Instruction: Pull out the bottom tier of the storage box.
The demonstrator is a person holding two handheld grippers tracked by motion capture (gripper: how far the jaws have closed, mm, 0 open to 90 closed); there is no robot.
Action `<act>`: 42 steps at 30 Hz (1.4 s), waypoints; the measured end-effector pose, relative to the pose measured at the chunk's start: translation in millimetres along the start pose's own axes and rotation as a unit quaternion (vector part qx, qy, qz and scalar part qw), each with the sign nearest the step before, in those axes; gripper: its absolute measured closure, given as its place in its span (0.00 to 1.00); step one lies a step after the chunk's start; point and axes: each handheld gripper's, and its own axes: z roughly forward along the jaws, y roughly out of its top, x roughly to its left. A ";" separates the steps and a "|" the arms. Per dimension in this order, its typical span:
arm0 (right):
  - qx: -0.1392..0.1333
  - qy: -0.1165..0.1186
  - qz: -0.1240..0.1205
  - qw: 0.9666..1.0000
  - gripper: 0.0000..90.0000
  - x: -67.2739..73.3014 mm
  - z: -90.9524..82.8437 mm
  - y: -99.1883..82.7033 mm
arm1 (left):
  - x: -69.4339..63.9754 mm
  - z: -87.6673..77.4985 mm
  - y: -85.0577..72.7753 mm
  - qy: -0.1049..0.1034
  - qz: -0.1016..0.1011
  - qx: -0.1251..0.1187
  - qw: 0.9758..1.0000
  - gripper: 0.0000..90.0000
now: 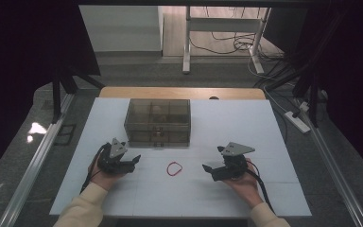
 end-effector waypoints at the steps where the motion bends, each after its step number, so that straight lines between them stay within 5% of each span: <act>1: 0.003 0.001 -0.002 1.000 0.08 0.5 2.1 1.4 | 1.0 0.5 -0.1 0.001 0.001 0.003 1.000 0.26; 42: 0.014 0.014 0.012 1.000 0.23 -7.8 58.5 24.3 | 29.1 31.6 1.8 0.006 -0.019 0.022 1.000 0.30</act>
